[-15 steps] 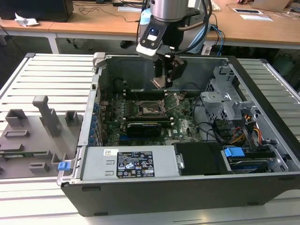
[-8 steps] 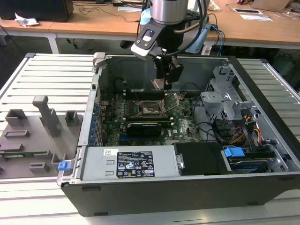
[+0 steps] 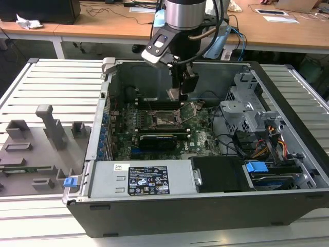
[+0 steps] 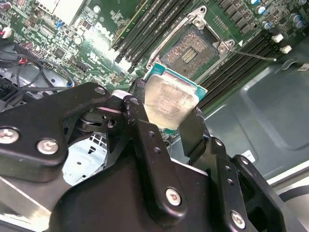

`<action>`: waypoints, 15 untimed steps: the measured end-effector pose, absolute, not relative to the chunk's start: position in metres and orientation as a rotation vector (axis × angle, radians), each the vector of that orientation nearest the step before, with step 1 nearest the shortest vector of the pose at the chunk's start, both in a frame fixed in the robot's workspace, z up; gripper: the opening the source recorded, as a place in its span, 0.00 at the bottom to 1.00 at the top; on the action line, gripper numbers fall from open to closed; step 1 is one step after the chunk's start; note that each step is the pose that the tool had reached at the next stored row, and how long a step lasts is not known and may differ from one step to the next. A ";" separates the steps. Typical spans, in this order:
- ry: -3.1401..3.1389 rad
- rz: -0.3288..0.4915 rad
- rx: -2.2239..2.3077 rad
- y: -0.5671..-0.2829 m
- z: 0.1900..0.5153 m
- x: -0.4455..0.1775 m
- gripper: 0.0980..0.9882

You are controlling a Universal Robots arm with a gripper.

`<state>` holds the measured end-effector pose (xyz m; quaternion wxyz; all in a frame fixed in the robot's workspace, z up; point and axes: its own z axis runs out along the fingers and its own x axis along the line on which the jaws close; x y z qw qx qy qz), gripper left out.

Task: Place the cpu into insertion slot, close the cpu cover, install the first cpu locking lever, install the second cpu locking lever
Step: 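Place the cpu into insertion slot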

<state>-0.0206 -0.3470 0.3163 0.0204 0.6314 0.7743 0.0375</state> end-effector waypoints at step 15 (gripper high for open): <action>2.381 0.114 1.984 -0.347 0.301 -0.021 0.48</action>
